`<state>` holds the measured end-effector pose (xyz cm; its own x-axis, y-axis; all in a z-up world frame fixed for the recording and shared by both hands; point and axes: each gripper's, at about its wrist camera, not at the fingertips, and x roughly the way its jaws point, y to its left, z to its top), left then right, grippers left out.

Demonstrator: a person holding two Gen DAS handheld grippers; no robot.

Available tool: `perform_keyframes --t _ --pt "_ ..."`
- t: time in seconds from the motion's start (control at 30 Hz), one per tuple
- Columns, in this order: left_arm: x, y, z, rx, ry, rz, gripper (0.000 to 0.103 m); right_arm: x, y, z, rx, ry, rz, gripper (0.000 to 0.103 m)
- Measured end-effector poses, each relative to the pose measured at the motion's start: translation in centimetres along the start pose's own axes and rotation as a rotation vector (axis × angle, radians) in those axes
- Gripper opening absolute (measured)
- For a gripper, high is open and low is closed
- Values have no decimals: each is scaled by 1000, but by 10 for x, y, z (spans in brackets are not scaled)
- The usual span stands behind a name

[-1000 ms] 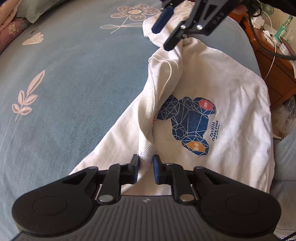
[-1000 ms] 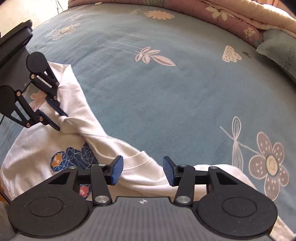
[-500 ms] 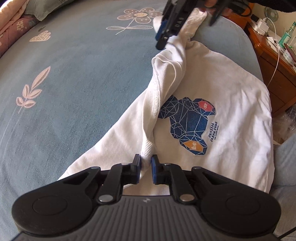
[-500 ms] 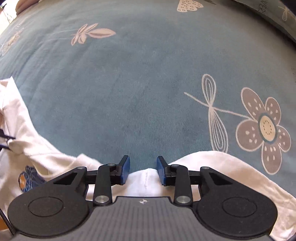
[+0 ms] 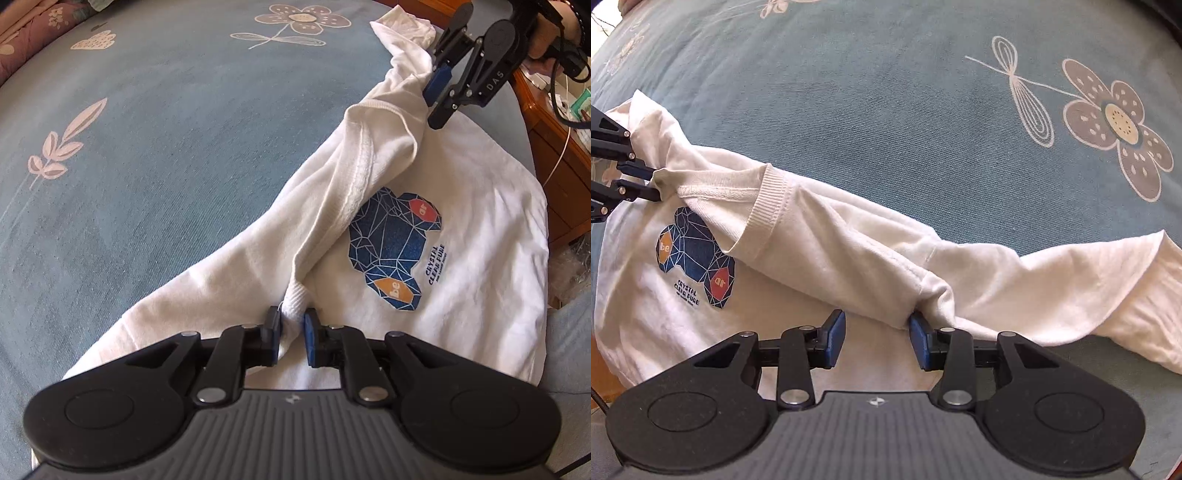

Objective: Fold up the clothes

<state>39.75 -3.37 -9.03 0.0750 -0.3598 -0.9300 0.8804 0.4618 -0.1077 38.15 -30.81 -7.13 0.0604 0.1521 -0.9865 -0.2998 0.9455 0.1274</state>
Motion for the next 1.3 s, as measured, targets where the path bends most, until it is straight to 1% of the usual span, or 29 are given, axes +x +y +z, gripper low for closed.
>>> perform_keyframes --t 0.1,0.17,0.23,0.37,0.5,0.53,0.6,0.7,0.77,0.8,0.97,1.03,1.17,1.23,1.3 --pt "0 -2 -1 0 -2 5 13 -17 2 12 -46 -40 35 45" --pt "0 -1 -1 -9 -3 6 13 -32 4 21 -96 -103 52 45" --pt "0 0 -1 -19 -4 7 13 -40 3 37 -130 -153 68 45" --pt "0 -2 -1 -21 -2 16 13 -34 -5 65 -147 -198 71 45" --pt "0 -2 -2 -26 -6 19 13 -31 -4 86 -189 -247 107 45" --pt "0 -2 -2 -30 -7 18 13 -25 -2 87 -207 -233 106 45" --pt "1 -1 -2 -40 -7 20 13 -10 -3 83 -249 -177 95 45" --pt "1 -2 -1 -40 -6 21 13 3 -9 65 -272 -99 114 44" --pt "2 -2 -1 -41 -6 21 14 6 -9 54 -285 -64 114 41" --pt "2 -2 -1 -42 -7 21 14 4 -7 49 -295 -56 114 39" --pt "1 -1 -2 -45 -8 19 14 -14 7 32 -369 -33 185 39" --pt "1 0 -1 -43 -4 16 14 -10 10 30 -390 -13 198 39" --pt "1 0 1 -36 6 12 14 5 4 43 -350 -42 225 39" --pt "1 0 1 -32 9 10 14 13 -1 55 -290 -33 303 40" --pt "0 0 1 -33 10 9 14 16 0 57 -280 -10 348 41"
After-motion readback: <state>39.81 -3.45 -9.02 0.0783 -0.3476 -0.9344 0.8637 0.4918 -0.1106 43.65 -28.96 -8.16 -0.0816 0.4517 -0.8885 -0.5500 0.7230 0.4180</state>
